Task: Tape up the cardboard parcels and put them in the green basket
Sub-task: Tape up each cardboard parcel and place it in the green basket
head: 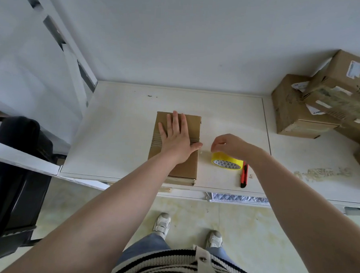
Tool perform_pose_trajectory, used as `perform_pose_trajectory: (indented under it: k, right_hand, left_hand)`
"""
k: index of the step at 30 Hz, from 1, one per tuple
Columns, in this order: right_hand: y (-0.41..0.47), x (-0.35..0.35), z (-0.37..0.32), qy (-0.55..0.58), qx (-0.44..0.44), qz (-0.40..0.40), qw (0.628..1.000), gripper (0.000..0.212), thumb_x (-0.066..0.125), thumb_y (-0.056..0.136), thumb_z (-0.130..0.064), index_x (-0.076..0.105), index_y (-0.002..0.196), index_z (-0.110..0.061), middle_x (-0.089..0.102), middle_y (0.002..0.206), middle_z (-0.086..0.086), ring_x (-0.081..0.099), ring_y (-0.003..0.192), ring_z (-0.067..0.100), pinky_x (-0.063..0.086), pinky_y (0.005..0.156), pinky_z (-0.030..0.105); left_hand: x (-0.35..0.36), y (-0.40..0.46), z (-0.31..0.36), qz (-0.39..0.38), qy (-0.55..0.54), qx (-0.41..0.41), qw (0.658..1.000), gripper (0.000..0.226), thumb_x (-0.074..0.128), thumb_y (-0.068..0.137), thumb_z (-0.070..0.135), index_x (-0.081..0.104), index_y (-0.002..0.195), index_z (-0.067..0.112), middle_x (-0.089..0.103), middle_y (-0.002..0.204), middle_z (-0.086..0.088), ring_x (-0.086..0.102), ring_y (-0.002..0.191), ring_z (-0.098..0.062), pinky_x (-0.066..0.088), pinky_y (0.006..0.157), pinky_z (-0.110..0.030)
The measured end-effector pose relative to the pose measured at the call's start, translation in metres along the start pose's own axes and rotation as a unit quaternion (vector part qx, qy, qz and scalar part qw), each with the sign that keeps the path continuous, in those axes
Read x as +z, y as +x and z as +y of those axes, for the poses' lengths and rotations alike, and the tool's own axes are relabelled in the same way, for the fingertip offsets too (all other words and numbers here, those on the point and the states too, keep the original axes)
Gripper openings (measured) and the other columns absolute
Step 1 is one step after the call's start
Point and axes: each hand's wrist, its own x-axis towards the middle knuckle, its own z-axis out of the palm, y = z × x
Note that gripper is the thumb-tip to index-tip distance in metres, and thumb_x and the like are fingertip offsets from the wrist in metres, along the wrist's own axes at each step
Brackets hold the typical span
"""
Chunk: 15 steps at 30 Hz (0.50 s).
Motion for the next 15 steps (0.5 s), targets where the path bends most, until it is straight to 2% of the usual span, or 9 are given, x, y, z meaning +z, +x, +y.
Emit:
perform_pose_trajectory:
  k: [5, 8, 10, 12, 13, 15]
  right_hand:
    - [-0.02, -0.002, 0.012, 0.08, -0.011, 0.055, 0.995, 0.006, 0.068, 0.088, -0.014, 0.073, 0.086, -0.018, 0.065, 0.089, -0.012, 0.056, 0.08, 0.003, 0.041, 0.071, 0.022]
    - [-0.038, 0.0, 0.024, 0.155, 0.019, 0.117, 0.981, 0.005, 0.069, 0.087, -0.014, 0.074, 0.089, -0.015, 0.064, 0.089, -0.011, 0.055, 0.077, 0.006, 0.041, 0.064, 0.022]
    - [-0.05, 0.001, 0.028, 0.231, 0.039, 0.163, 0.958, 0.005, 0.07, 0.086, -0.013, 0.074, 0.084, -0.016, 0.066, 0.088, -0.007, 0.055, 0.078, 0.01, 0.041, 0.065, 0.025]
    - [-0.059, 0.004, 0.025, 0.288, 0.039, 0.189, 0.938, 0.015, 0.065, 0.088, -0.008, 0.073, 0.081, -0.019, 0.066, 0.089, -0.005, 0.055, 0.079, 0.012, 0.041, 0.066, 0.026]
    - [-0.062, 0.005, 0.021, 0.308, 0.035, 0.195, 0.931, 0.019, 0.062, 0.088, -0.004, 0.072, 0.081, -0.019, 0.067, 0.091, -0.003, 0.056, 0.078, 0.013, 0.042, 0.066, 0.026]
    - [-0.066, 0.009, 0.012, 0.337, 0.023, 0.208, 0.918, 0.025, 0.058, 0.088, 0.001, 0.072, 0.084, -0.02, 0.067, 0.097, 0.003, 0.057, 0.077, 0.016, 0.043, 0.066, 0.027]
  left_hand:
    - [0.0, -0.001, 0.0, 0.004, -0.004, 0.001, 1.0, 0.104, 0.04, 0.093, 0.065, -0.026, 0.149, 0.007, -0.034, 0.155, -0.017, -0.03, 0.144, -0.034, -0.021, 0.111, -0.054]
    - [-0.002, -0.002, 0.001, 0.006, 0.0, 0.001, 1.0, 0.102, 0.039, 0.093, 0.065, -0.024, 0.15, 0.007, -0.033, 0.156, -0.018, -0.029, 0.144, -0.035, -0.02, 0.111, -0.054]
    - [-0.003, -0.008, 0.004, 0.027, 0.006, 0.008, 1.0, 0.098, 0.04, 0.094, 0.062, -0.019, 0.152, 0.01, -0.03, 0.157, -0.02, -0.027, 0.145, -0.037, -0.017, 0.113, -0.056]
    - [-0.002, -0.017, 0.009, 0.111, 0.015, 0.05, 0.992, 0.086, 0.044, 0.096, 0.055, -0.002, 0.156, 0.014, -0.019, 0.16, -0.02, -0.019, 0.147, -0.038, -0.012, 0.116, -0.056]
    - [-0.003, -0.023, 0.013, 0.161, -0.013, 0.085, 0.983, 0.077, 0.048, 0.096, 0.049, 0.014, 0.156, 0.016, -0.006, 0.163, -0.018, -0.008, 0.15, -0.038, -0.004, 0.118, -0.054]
    - [-0.007, -0.033, 0.027, 0.194, -0.168, 0.143, 0.956, 0.055, 0.06, 0.094, 0.04, 0.046, 0.14, 0.014, 0.033, 0.152, -0.013, 0.029, 0.141, -0.032, 0.024, 0.117, -0.047]
